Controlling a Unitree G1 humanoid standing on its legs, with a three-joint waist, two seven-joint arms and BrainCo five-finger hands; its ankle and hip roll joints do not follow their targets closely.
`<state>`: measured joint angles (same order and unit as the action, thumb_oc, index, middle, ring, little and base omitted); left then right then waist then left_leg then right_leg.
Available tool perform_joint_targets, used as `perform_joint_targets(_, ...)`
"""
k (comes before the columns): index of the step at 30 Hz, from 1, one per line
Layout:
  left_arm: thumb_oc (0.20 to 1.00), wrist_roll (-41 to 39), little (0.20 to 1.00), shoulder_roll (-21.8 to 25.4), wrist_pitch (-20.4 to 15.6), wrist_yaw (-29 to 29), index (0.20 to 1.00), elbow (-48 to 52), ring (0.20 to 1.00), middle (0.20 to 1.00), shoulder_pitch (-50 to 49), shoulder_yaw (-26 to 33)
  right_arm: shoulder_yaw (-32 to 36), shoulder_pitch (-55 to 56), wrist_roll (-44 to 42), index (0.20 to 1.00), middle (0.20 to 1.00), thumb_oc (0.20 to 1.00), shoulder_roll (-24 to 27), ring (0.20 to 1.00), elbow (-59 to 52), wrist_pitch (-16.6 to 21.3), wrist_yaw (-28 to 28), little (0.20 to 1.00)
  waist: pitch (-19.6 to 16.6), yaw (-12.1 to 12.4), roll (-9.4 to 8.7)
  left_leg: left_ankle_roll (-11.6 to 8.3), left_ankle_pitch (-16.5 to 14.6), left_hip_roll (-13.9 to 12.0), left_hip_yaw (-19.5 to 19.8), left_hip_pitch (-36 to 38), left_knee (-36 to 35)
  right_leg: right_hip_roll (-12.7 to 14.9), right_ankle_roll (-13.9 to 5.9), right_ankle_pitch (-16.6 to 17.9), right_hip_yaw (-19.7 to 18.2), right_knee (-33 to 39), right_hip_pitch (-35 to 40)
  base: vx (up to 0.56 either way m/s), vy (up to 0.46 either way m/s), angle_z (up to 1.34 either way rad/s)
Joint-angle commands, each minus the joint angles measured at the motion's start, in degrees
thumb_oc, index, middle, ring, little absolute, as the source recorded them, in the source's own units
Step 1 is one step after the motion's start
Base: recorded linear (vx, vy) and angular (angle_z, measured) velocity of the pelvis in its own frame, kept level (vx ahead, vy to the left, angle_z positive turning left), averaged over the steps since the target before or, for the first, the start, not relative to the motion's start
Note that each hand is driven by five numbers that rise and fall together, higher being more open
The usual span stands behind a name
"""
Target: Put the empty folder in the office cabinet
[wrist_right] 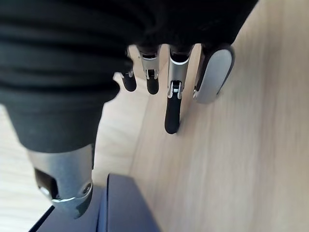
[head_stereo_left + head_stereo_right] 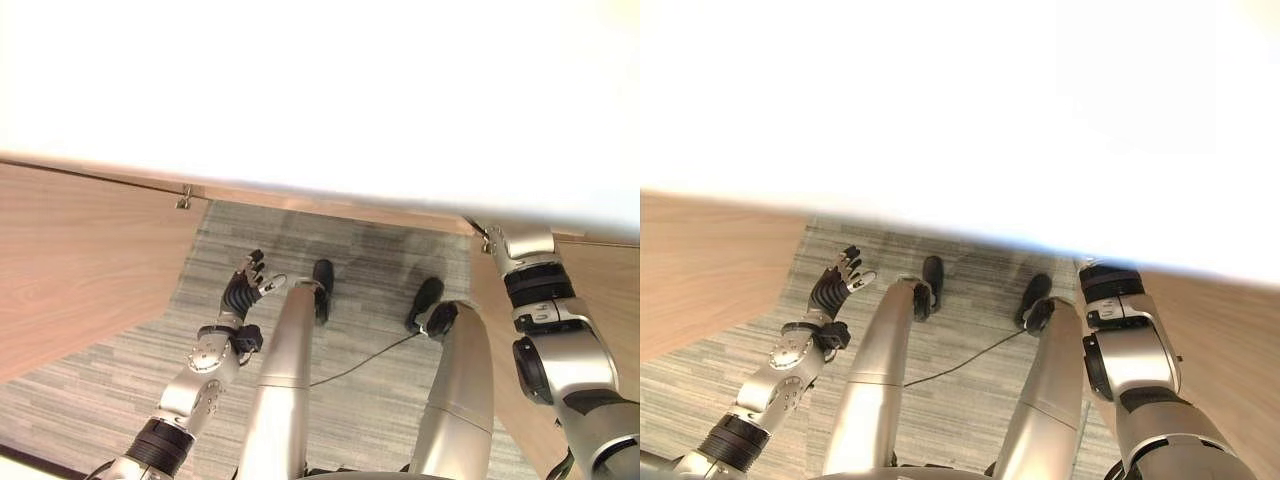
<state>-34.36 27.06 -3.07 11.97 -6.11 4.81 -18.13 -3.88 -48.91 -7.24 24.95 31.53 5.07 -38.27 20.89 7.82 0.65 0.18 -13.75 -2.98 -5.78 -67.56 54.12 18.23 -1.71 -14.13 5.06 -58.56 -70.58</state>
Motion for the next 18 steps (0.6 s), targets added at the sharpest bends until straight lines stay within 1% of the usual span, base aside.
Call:
perform_joint_targets(1, 1.0, 3.22, 1.0, 0.42, -2.79, -0.9, 1.0, 3.75, 1.0, 1.0, -0.59, 0.04, 0.6, 2.36, 1.71, 1.0, 1.0, 1.0, 1.38, 1.0, -0.59, -1.31, -1.17, 1.0, -0.29, -0.66, 2.51, 3.32, -0.44, 1.48, -1.56, -1.06, -5.66, -0.71, -0.57, 3.57, 0.63, 8.97, 1.5, 0.0, 0.0, 0.0)
perform_joint_targets(5, 1.0, 3.4, 1.0, 0.6, -2.92, -1.27, 1.0, 4.31, 1.0, 1.0, -1.04, 0.09, 1.54, 3.38, 3.47, 1.0, 1.0, 1.0, 0.71, 1.0, -1.88, -0.99, -2.7, 1.0, -0.37, -1.03, 2.84, 2.91, 0.26, 1.3, -1.69, 0.75, -7.76, -0.76, -1.26, 5.0, 1.27, 11.96, 3.38, 0.0, 0.005, 0.03)
perform_joint_targets(9, 1.0, 3.93, 1.0, 0.67, -3.08, -1.57, 1.0, 4.94, 1.0, 1.0, -1.29, 0.28, 0.75, 5.31, 7.8, 1.0, 1.0, 1.0, 0.57, 1.0, -4.95, -1.57, -3.14, 1.0, -0.11, -1.3, 2.82, 2.71, 0.91, 1.16, -1.85, 1.92, -9.44, -1.04, -1.83, 6.09, 1.81, 14.13, 4.65, 0.0, 0.0, 0.0)
perform_joint_targets(10, 1.0, 4.2, 1.0, 0.73, -3.34, -1.69, 1.0, 5.38, 1.0, 1.0, -0.87, 0.47, 0.11, 6.92, 10.98, 1.0, 1.0, 1.0, 0.86, 1.0, -7.44, -1.77, -3.41, 1.0, 0.15, -1.63, 2.83, 2.71, 1.14, 1.22, -1.86, 1.83, -9.38, -1.28, -1.87, 6.41, 1.78, 14.37, 4.53, -0.02, 0.013, -0.04)
perform_joint_targets(11, 1.0, 4.35, 1.0, 0.66, -3.51, -1.64, 1.0, 5.6, 1.0, 1.0, -0.75, 0.47, -0.05, 7.71, 12.33, 1.0, 1.0, 1.0, 0.78, 1.0, -8.83, -1.87, -3.63, 1.0, 0.21, -1.81, 2.9, 2.74, 1.13, 1.17, -1.91, 1.76, -9.31, -1.32, -1.84, 6.46, 1.65, 14.35, 4.36, -0.01, 0.008, -0.03)
perform_joint_targets(12, 1.0, 4.37, 1.0, 0.63, -3.51, -1.63, 1.0, 5.6, 1.0, 1.0, -0.79, 0.47, -0.01, 7.9, 12.49, 1.0, 1.0, 1.0, 0.71, 1.0, -9.09, -2.0, -3.65, 1.0, 0.17, -1.81, 2.9, 2.74, 1.13, 1.17, -1.93, 1.74, -9.3, -1.32, -1.84, 6.47, 1.63, 14.33, 4.33, 0.0, 0.0, 0.0)
perform_joint_targets(13, 1.0, 4.52, 1.0, 0.39, -3.63, -1.13, 1.0, 6.14, 1.0, 1.0, -0.72, 0.54, -0.2, 10.09, 14.79, 1.0, 1.0, 1.0, 0.24, 1.0, -11.4, -2.07, -4.49, 1.0, 0.42, -2.28, 3.03, 2.85, 1.04, 1.17, -1.92, 1.14, -8.63, -1.38, -1.66, 6.49, 1.4, 13.85, 3.69, 0.0, 0.0, 0.0)
perform_joint_targets(15, 1.0, 4.36, 1.0, 0.03, -3.73, -0.67, 1.0, 6.34, 1.0, 1.0, -0.83, 0.48, 0.2, 13.29, 16.09, 1.0, 1.0, 1.0, -0.97, 1.0, -13.84, -2.11, -5.19, 1.0, 0.33, -2.95, 2.97, 2.88, 0.92, 1.06, -2.05, 0.55, -8.02, -1.39, -1.63, 6.55, 1.3, 13.52, 3.16, 0.0, 0.0, 0.0)
perform_joint_targets(18, 1.0, 3.77, 1.0, -0.34, -3.82, -0.51, 1.0, 6.1, 1.0, 1.0, -1.1, 0.04, 0.87, 17.15, 15.71, 1.0, 1.0, 1.0, -2.62, 1.0, -14.33, -1.88, -5.66, 1.0, 0.04, -3.66, 2.73, 2.9, 1.19, 0.56, -2.2, 0.79, -8.65, -1.43, -1.8, 7.1, 1.41, 14.17, 3.26, 0.0, 0.0, 0.0)
